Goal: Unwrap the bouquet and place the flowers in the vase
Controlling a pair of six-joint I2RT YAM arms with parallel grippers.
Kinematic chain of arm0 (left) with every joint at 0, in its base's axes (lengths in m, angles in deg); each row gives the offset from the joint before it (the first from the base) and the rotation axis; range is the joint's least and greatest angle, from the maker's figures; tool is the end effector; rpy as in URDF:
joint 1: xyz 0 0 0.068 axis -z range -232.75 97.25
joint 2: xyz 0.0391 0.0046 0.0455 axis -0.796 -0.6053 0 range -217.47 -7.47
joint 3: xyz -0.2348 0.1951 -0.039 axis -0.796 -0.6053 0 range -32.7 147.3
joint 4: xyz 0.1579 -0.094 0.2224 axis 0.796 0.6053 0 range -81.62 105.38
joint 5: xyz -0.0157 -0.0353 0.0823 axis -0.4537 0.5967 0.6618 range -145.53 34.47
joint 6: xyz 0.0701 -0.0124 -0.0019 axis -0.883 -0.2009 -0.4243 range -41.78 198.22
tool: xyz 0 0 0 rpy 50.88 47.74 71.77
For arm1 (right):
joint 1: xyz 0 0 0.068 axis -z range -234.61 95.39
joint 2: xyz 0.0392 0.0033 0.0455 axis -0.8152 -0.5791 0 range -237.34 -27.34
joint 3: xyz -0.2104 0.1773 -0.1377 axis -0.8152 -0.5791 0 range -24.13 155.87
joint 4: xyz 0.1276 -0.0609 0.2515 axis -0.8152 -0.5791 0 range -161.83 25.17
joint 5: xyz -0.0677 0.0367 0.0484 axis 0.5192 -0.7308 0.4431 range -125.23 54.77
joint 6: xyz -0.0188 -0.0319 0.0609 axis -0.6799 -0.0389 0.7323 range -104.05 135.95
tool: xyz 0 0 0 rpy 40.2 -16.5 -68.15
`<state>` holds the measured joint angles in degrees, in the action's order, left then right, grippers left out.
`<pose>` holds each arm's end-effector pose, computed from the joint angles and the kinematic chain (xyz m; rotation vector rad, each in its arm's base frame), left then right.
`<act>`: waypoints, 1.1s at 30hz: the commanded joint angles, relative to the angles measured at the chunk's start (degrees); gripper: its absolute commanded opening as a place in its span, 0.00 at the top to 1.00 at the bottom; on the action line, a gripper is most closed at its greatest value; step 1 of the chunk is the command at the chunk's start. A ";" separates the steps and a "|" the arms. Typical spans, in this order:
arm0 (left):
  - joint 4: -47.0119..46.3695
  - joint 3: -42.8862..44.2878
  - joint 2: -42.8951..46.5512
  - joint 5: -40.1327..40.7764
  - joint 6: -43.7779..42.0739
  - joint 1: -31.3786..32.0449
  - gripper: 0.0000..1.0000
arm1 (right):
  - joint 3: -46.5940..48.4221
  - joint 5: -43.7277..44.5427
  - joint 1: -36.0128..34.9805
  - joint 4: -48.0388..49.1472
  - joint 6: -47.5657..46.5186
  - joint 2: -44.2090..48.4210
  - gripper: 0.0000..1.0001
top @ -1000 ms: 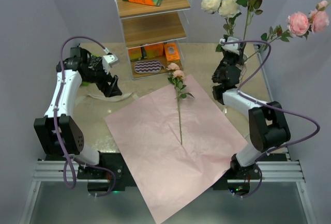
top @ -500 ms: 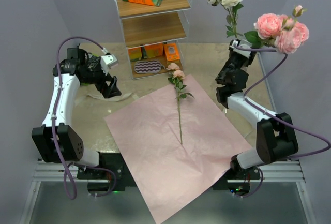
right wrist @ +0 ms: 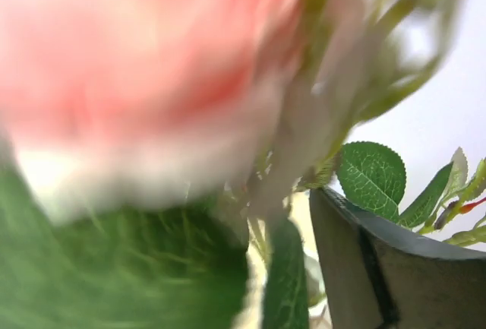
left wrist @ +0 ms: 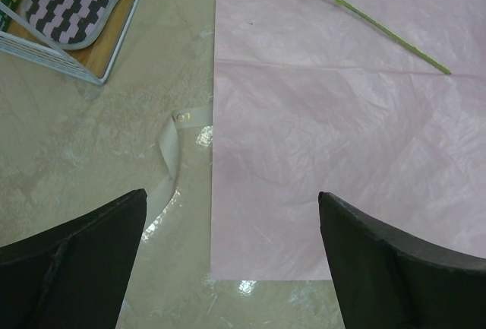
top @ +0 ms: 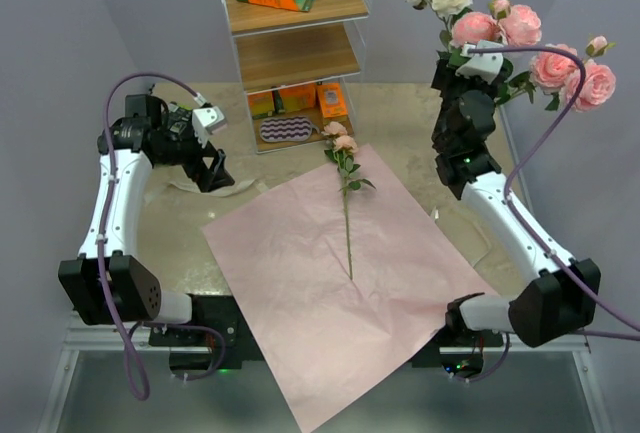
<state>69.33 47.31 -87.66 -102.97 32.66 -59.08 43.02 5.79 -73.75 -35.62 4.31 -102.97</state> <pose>0.3006 -0.0101 0.3688 1.0032 2.0507 -0.6407 0.3299 0.0736 0.4649 0.2950 1.2733 -0.3201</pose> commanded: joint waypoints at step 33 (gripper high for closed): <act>-7.07 -7.49 10.75 -0.20 12.16 -0.44 0.01 | -1.40 -33.12 -6.23 -69.12 31.49 28.09 0.25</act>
<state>65.22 41.08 -78.70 -103.82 42.21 -59.08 45.19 -19.98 -74.90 -103.62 32.46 -73.88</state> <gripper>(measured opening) 0.994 0.750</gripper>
